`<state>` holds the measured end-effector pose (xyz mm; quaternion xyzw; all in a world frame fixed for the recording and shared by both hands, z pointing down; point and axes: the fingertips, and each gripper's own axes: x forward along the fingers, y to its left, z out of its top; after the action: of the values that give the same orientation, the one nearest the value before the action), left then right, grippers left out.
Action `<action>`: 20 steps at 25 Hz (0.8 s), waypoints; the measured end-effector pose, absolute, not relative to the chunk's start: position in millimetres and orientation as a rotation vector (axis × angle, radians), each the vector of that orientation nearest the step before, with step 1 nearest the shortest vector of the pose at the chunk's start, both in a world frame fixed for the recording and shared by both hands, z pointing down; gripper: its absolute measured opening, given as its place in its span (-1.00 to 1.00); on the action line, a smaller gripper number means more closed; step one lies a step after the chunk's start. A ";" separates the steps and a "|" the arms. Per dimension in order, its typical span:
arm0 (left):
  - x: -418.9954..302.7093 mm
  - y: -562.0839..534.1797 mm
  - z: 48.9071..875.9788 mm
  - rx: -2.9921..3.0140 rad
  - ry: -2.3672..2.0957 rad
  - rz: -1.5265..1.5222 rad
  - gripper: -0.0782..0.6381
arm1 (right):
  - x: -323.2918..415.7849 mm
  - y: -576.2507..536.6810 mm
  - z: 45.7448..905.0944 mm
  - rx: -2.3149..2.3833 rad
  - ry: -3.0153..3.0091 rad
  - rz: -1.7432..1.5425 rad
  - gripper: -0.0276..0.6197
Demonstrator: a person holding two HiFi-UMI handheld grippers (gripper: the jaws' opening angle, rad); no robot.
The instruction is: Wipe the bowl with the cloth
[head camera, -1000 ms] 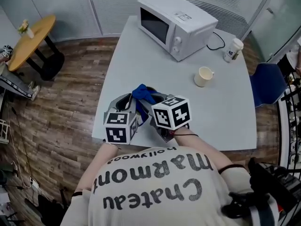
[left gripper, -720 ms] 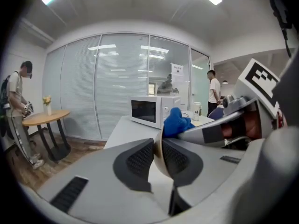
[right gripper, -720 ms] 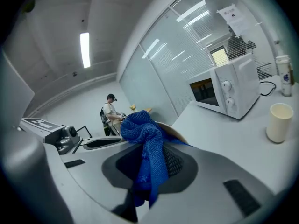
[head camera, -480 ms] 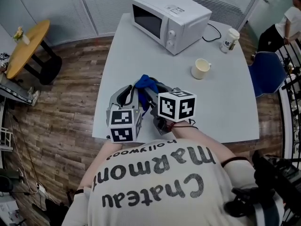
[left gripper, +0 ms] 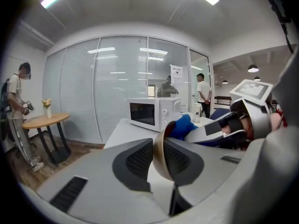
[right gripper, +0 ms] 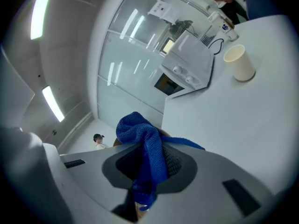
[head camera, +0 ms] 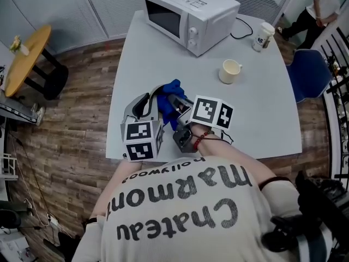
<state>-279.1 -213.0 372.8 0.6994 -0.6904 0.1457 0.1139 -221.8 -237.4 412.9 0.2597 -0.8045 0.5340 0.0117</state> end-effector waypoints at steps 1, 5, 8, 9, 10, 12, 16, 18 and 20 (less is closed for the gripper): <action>-280.3 -213.5 373.5 2.044 -2.033 0.426 -0.58 | -221.2 -237.7 415.2 0.815 -2.486 1.709 -0.72; -290.3 -215.7 374.9 1.999 -2.059 0.400 -0.59 | -220.8 -237.9 422.1 0.840 -2.403 1.861 -0.71; -294.1 -216.5 378.0 1.973 -2.043 0.357 -0.59 | -219.0 -238.1 422.2 0.877 -2.404 1.869 -0.71; -293.8 -216.7 379.7 1.969 -2.027 0.340 -0.59 | -218.1 -238.7 420.3 0.889 -2.427 1.835 -0.71; -292.9 -217.0 381.4 1.967 -2.005 0.322 -0.59 | -217.7 -239.4 417.2 0.894 -2.459 1.788 -0.71; -290.4 -218.3 383.3 1.970 -1.952 0.287 -0.59 | -219.5 -239.2 408.8 0.866 -2.531 1.680 -0.71; -280.2 -221.2 382.2 2.011 -1.865 0.231 -0.59 | -232.7 -231.3 390.5 0.717 -2.649 1.473 -0.71; -275.1 -221.3 380.2 2.036 -1.827 0.205 -0.59 | -235.5 -227.8 387.8 0.683 -2.664 1.371 -0.71; -273.1 -220.9 377.5 2.056 -1.794 0.193 -0.59 | -236.4 -226.0 389.2 0.657 -2.649 1.340 -0.71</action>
<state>-273.1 -220.9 377.5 0.7363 -0.6423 0.0693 0.2014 -236.4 -226.0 389.2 0.2158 -0.8702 0.4401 0.0508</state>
